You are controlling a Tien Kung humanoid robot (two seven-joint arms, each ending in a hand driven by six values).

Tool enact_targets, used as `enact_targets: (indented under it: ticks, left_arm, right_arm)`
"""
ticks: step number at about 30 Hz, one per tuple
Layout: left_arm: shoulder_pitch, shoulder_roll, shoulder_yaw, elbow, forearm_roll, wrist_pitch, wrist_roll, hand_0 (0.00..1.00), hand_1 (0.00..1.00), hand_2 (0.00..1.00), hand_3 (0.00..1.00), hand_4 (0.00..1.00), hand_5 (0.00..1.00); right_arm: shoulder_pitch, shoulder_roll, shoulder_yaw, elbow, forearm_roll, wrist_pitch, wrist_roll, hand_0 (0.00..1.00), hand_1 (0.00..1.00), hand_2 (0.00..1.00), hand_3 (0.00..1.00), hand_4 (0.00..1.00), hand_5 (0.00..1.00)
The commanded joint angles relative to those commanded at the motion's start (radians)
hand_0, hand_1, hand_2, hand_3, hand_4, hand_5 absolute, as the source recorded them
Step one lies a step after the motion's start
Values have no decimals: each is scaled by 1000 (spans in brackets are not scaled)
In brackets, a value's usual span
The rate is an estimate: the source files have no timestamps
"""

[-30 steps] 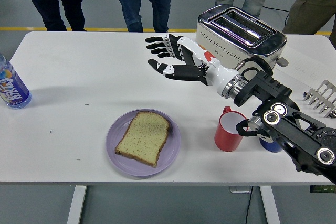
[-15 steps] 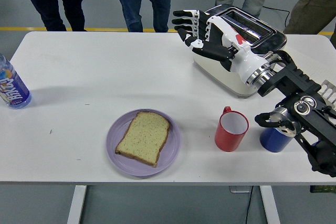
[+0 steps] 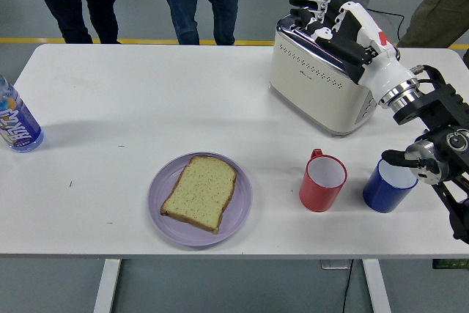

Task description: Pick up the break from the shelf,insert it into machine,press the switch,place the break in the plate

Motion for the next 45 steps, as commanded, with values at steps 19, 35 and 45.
enact_targets:
  ticks: [19,35,45]
  left_arm:
    - [-8,-3,2,0,-6,0,-2,628,498,506,537,329,798]
    - [-10,-5,1,0,-7,-1,-2,628,498,510,536,328,799]
    - [-9,-7,-3,0,-1,-2,-1,628,497,509,536,328,800]
  right_arm:
    - [-81,-39,174,-54,15,-39,29,815,764,732,734,541,252]
    - [-138,-52,269,-91,36,-55,46,812,761,733,730,537,248]
    - [-190,-65,328,-107,61,-62,58,810,758,731,727,529,241]
